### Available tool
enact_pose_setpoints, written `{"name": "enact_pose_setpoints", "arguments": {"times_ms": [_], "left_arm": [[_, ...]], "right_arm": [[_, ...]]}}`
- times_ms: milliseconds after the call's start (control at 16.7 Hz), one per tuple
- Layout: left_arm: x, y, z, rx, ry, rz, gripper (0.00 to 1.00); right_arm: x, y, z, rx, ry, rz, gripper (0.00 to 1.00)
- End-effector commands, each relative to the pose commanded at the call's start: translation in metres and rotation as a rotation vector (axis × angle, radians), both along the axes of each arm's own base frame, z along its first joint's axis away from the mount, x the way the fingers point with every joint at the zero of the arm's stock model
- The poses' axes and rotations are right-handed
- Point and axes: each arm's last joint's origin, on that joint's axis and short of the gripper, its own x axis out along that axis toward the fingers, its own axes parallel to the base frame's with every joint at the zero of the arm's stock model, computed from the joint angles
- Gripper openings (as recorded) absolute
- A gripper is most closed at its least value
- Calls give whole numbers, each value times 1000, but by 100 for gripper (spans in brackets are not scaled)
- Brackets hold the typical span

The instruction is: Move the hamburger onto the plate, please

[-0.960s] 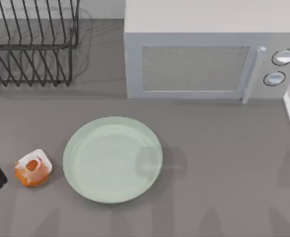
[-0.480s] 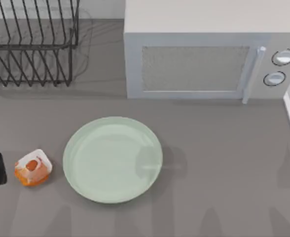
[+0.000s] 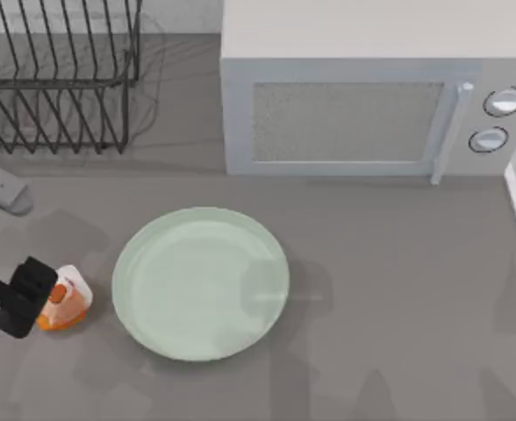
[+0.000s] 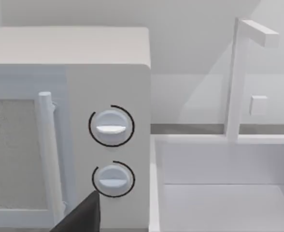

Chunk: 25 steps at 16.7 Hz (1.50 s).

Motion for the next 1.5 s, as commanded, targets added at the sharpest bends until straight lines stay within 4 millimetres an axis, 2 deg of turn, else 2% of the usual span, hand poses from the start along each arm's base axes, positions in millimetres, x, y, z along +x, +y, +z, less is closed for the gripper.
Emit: {"name": "enact_pose_setpoints", "arguments": {"times_ms": [300, 600, 720, 1140, 1500], "left_arm": [[61, -18, -21, 128, 394, -208, 100], [99, -32, -35, 183, 564, -344, 100], [105, -34, -38, 190, 585, -363, 100], [105, -33, -43, 189, 587, -361, 100], [108, -34, -98, 190, 578, -363, 100]], "right_arm": [[0, 0, 0, 0, 0, 0, 100], [0, 0, 0, 0, 0, 0, 100], [0, 0, 0, 0, 0, 0, 100], [0, 0, 0, 0, 0, 0, 100], [0, 0, 0, 0, 0, 0, 100]]}}
